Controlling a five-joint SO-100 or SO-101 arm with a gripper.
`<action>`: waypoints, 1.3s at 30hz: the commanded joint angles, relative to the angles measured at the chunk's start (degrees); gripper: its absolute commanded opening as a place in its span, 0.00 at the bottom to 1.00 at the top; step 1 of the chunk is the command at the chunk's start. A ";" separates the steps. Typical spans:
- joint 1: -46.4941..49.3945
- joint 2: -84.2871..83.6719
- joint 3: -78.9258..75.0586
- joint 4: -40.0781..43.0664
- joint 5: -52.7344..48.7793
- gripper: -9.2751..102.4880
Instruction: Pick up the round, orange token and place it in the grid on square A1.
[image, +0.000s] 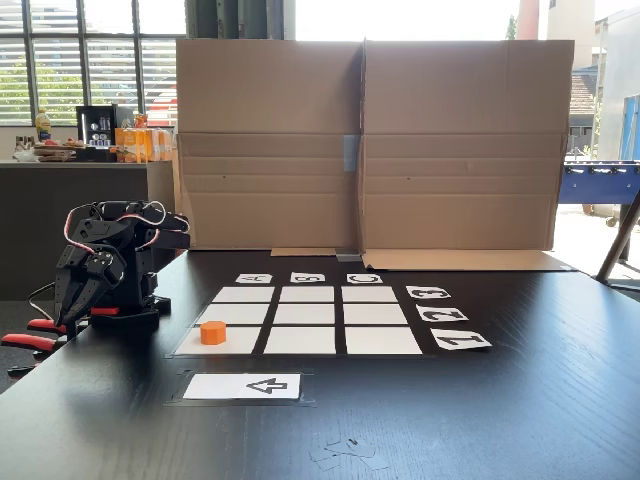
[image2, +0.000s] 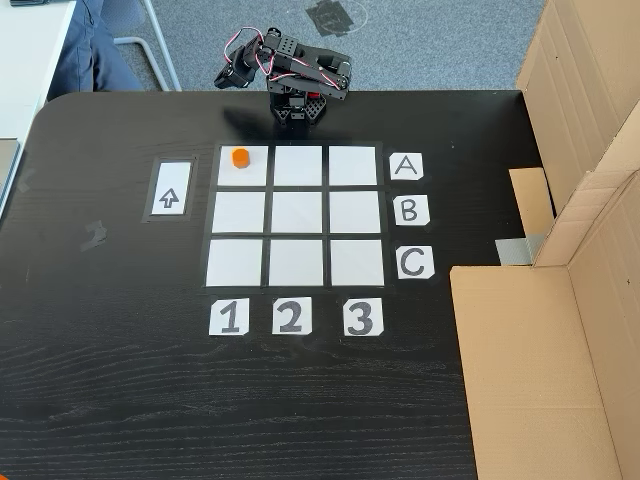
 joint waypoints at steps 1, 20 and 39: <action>4.48 0.26 0.09 0.00 0.44 0.08; 4.48 0.79 0.09 0.00 0.44 0.08; 4.48 1.14 0.09 -0.09 0.44 0.08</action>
